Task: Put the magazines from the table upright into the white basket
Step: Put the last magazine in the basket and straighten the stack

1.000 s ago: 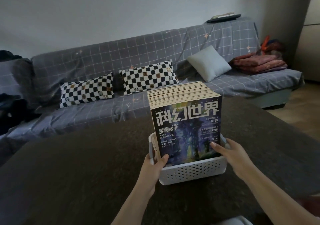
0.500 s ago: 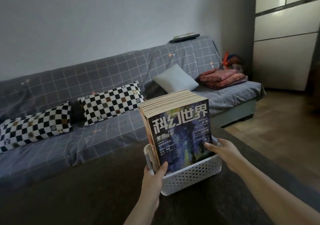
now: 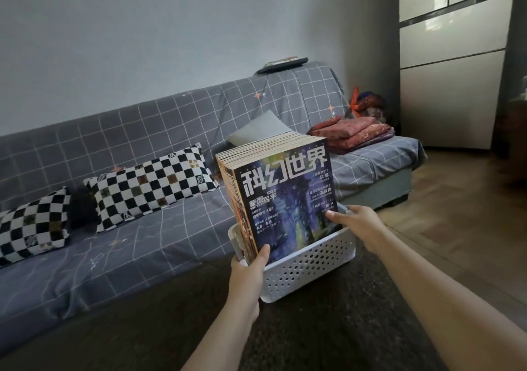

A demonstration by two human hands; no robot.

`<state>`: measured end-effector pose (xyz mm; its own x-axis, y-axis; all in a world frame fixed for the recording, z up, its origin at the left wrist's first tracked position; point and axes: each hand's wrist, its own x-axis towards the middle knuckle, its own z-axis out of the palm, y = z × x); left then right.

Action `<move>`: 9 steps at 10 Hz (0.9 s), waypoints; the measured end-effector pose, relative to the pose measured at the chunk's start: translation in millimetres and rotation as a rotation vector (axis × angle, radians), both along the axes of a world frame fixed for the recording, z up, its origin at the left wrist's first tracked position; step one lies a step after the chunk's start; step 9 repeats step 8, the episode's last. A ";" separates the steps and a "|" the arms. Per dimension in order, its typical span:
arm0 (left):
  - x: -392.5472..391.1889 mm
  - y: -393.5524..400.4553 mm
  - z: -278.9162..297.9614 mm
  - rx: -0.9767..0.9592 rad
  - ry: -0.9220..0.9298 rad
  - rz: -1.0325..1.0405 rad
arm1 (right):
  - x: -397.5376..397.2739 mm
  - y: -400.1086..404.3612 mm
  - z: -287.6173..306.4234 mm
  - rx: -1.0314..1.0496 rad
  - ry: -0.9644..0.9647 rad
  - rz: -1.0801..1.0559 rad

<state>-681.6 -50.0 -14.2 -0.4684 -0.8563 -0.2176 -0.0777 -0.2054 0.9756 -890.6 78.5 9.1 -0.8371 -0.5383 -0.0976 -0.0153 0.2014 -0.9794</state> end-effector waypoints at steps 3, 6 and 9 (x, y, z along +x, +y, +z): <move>-42.6 -12.0 -5.9 0.046 0.026 0.003 | -35.4 -9.4 -4.2 -0.009 -0.066 -0.002; -42.0 -8.1 -7.1 0.087 0.063 -0.026 | -14.6 -0.2 -21.4 -0.053 -0.146 0.032; -38.2 -2.0 -3.9 0.101 0.089 -0.034 | 3.9 2.1 -27.0 -0.034 -0.113 -0.061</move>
